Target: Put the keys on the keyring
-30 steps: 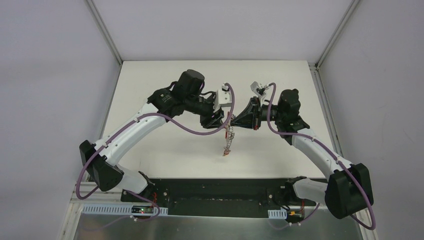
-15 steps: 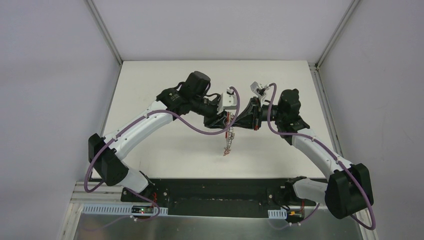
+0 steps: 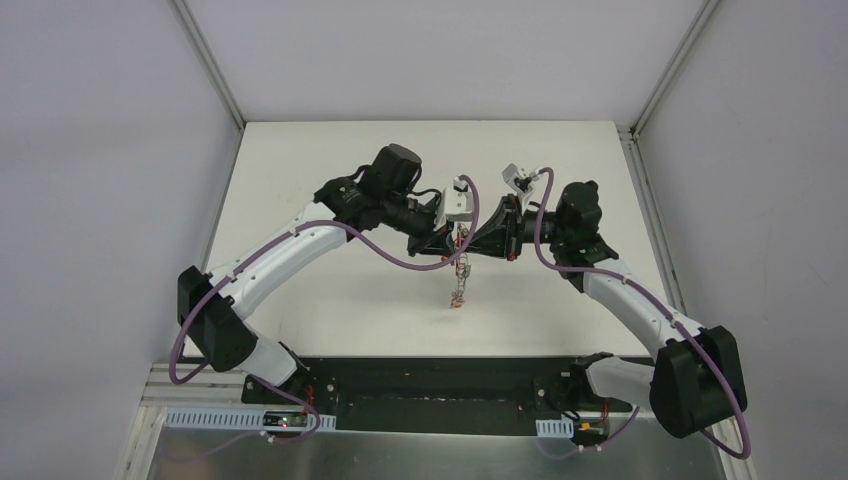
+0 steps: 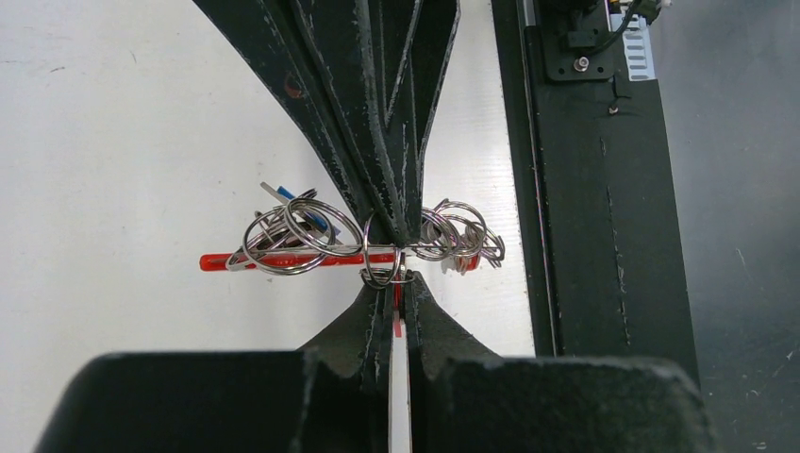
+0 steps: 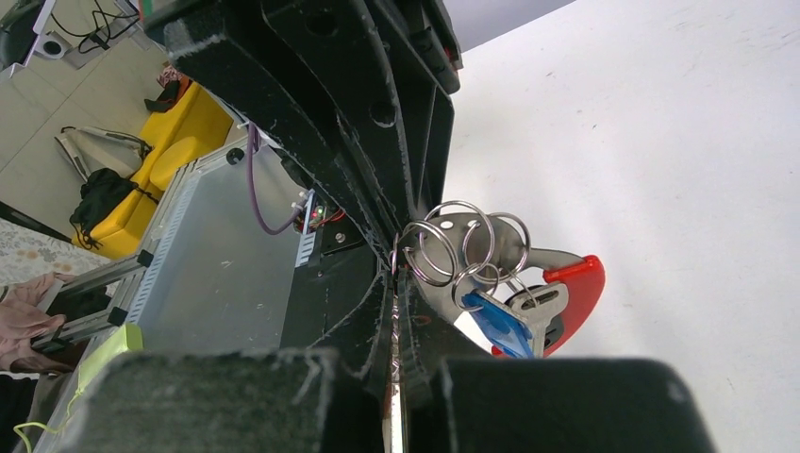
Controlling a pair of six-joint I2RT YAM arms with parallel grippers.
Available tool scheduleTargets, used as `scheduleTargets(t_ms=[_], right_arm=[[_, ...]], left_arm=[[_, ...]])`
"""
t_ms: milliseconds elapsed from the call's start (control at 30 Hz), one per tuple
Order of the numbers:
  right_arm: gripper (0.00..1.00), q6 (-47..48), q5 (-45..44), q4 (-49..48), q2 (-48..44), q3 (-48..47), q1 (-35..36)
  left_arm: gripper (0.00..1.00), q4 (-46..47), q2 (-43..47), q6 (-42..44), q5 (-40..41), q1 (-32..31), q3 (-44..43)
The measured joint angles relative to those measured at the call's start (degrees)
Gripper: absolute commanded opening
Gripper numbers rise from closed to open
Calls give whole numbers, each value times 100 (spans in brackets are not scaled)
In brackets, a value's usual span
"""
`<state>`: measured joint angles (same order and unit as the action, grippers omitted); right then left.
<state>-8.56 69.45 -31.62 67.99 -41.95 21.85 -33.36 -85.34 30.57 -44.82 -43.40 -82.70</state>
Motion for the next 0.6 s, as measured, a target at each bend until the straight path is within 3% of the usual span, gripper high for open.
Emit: scheduleTargets(t_ms=[500, 600], right_arm=[[0, -350, -105, -404, 2, 186, -13], [0, -435, -111, -509, 2, 251, -33]], left_arm=[[0, 85, -142, -319, -13, 0, 20], [6, 127, -216, -398, -13, 0, 20]])
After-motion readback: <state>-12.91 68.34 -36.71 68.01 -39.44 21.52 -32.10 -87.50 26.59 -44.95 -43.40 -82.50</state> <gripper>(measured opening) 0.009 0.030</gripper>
